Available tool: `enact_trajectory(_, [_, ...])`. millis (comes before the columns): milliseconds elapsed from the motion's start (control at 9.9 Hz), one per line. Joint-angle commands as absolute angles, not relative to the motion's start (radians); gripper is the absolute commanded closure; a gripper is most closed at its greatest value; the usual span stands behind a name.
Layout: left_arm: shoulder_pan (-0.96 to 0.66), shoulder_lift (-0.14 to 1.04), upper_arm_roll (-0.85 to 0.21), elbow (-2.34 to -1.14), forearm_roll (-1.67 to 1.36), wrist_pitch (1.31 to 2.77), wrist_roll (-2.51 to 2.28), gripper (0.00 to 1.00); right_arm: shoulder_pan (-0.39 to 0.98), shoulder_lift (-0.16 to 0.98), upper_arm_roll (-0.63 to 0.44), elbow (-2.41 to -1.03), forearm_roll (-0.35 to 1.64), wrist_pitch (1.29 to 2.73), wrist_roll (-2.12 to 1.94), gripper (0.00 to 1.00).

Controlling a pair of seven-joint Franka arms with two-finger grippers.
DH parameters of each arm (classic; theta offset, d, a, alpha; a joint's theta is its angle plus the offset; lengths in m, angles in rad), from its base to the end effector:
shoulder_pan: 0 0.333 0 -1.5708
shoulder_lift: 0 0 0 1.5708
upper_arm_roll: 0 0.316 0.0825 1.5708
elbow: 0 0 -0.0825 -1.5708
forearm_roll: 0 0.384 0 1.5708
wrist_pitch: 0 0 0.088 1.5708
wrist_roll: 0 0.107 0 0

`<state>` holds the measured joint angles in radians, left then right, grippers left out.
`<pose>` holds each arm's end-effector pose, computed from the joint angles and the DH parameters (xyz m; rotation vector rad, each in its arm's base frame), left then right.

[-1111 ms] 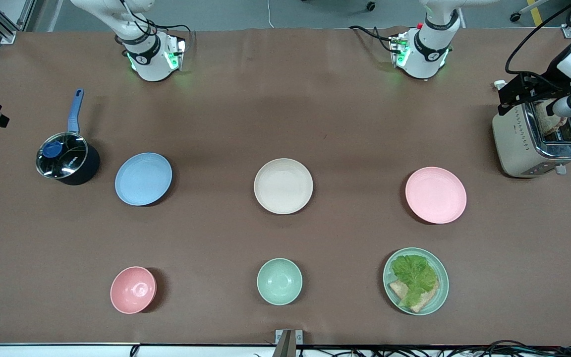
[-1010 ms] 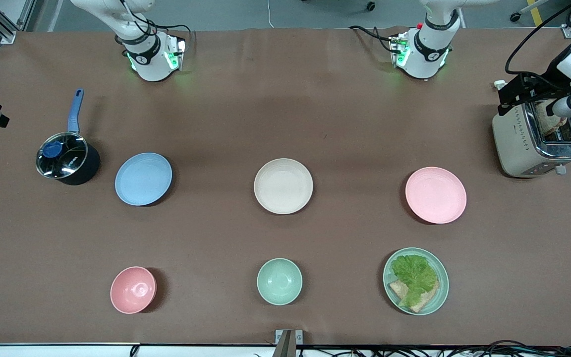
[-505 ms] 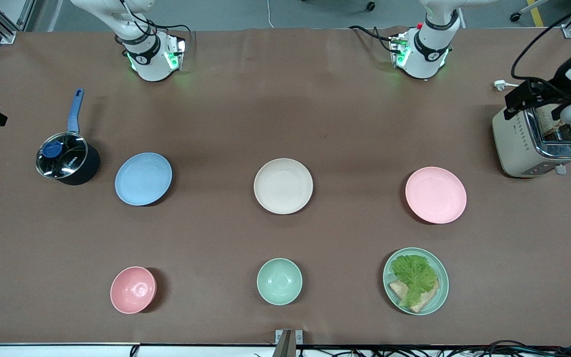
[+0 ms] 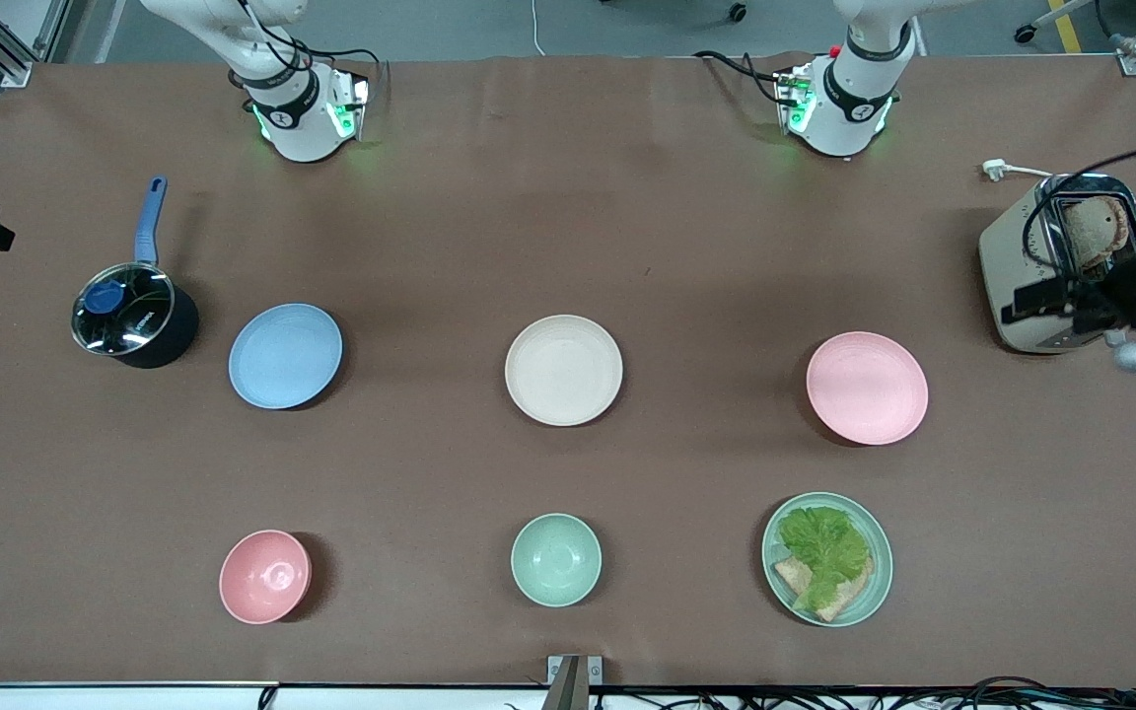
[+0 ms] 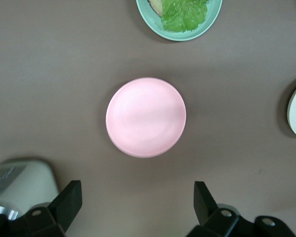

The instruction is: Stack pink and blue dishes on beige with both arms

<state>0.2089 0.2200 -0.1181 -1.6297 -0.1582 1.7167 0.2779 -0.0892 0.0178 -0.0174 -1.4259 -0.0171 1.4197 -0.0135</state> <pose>0.6128 0.0466 0.4816 2.9281 -0.2238 -0.1417 0.5407 -0.0598 0.6689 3.1220 -0.1491 -0.0391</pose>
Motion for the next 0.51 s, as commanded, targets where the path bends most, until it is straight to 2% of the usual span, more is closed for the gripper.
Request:
enact_trajectory(0, [0.219,0.280,-0.120,-1.745,-0.181,1.874,0.430,0.00,-0.083,0.035,-0.006,-1.515,-0.012,1.480,-0.021,0.00])
enact_trajectory(202, [0.244,0.368,-0.120,-1.798,-0.181,1.989,0.573,0.00,-0.089,0.035,-0.006,-1.772,0.023,1.744,-0.025,0.00])
enact_trajectory(404, [0.255,0.440,-0.123,-1.864,-0.181,2.156,0.696,0.00,-0.101,0.069,-0.006,-1.947,0.025,1.952,-0.088,0.00])
